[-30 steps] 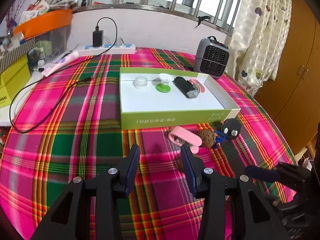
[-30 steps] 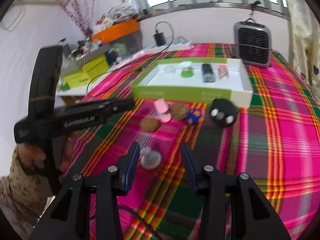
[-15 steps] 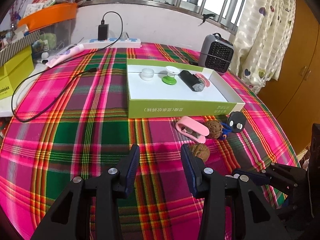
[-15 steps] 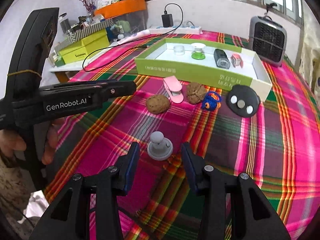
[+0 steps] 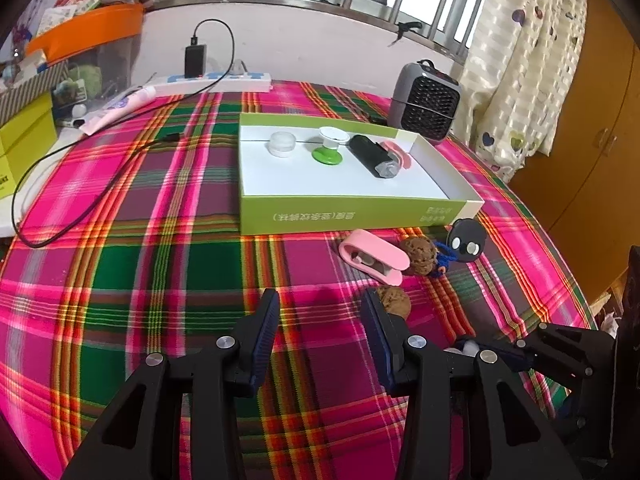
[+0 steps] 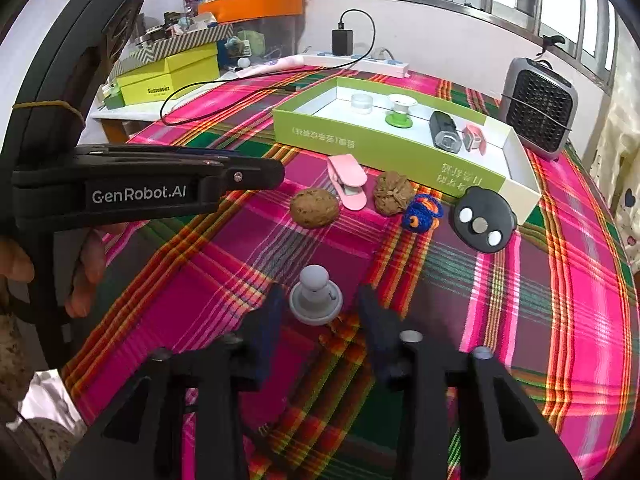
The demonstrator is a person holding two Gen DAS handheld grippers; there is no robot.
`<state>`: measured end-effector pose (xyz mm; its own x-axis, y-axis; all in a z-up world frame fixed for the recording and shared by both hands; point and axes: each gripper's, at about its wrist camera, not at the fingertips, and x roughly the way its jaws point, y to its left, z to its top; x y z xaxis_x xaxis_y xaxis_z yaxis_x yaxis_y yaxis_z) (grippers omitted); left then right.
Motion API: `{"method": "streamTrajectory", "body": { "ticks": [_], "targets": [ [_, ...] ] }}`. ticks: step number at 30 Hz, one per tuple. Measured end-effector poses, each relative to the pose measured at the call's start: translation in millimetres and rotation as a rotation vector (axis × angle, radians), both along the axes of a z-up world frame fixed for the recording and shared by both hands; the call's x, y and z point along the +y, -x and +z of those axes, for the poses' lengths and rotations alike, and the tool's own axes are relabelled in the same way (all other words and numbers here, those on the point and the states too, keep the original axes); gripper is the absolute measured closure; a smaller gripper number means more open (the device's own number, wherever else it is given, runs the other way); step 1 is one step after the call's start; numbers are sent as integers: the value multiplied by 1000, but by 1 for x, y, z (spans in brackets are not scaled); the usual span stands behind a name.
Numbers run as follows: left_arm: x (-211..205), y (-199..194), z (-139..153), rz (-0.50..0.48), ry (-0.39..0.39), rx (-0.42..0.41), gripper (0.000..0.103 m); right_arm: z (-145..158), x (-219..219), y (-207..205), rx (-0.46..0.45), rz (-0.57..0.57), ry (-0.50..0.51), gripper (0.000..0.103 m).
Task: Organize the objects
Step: 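Grasp the walnut with the left tool while the right tool grasps the white knob toy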
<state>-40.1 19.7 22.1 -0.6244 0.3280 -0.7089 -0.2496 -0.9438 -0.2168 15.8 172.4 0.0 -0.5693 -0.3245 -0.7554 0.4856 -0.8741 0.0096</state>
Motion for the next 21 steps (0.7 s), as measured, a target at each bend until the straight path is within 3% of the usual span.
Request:
{"method": "streamTrajectory", "body": {
  "ticks": [14, 21],
  "targets": [
    [18, 0, 0, -93, -39, -8, 62, 0, 18, 5, -2, -55, 26, 78],
    [36, 2, -4, -142, 4, -11, 62, 0, 28, 7, 2, -85, 16, 78]
  ]
}}
